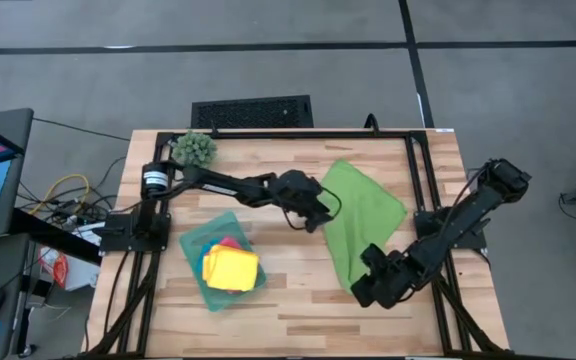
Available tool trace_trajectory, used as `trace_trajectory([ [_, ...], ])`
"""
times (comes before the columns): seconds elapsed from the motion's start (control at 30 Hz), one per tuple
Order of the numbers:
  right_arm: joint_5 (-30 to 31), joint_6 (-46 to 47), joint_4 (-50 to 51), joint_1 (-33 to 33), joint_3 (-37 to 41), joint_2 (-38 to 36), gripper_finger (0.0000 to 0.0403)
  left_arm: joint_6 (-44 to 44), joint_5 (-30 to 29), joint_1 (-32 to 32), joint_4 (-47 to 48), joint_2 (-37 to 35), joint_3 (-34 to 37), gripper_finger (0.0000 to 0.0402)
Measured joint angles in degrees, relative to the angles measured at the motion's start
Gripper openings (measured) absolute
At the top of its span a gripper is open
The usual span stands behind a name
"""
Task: Fold microfiber towels
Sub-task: Fold the green microfiber towel
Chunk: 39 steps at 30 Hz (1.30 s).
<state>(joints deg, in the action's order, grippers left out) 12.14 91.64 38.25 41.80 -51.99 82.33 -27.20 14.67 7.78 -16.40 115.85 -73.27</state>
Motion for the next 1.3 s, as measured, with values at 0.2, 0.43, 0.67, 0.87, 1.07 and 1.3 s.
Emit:
trace_trajectory([
  [0.2, 2.4, 4.6, 0.5, 2.7, 0.0, -0.2, 0.0202, -0.9, -2.8, 1.2, 21.7, 6.4, -11.6, 0.0169],
  [0.43, 6.4, 8.4, 0.5, 4.8, 0.0, -0.2, 0.0224, 1.8, -5.1, 0.7, 26.0, 10.8, -19.4, 0.0169],
  [0.67, 6.4, 8.9, 0.3, 5.5, 0.0, -0.3, 0.0219, 7.0, -13.0, 0.9, 31.3, 11.0, -21.3, 0.0169],
  [0.87, 6.4, 7.8, 0.8, 5.4, 0.0, -0.3, 0.0217, 7.5, -10.4, 0.9, 33.0, 12.2, -21.1, 0.0169],
  [1.07, 6.7, 7.3, 1.2, 5.4, 0.0, -0.3, 0.0214, 6.8, -8.3, 0.8, 34.0, 13.9, -21.1, 0.0169],
  [1.3, 7.7, 6.9, 1.3, 5.4, 0.0, -0.3, 0.0207, 5.3, -2.6, 1.0, 33.9, 12.6, -21.1, 0.0099],
])
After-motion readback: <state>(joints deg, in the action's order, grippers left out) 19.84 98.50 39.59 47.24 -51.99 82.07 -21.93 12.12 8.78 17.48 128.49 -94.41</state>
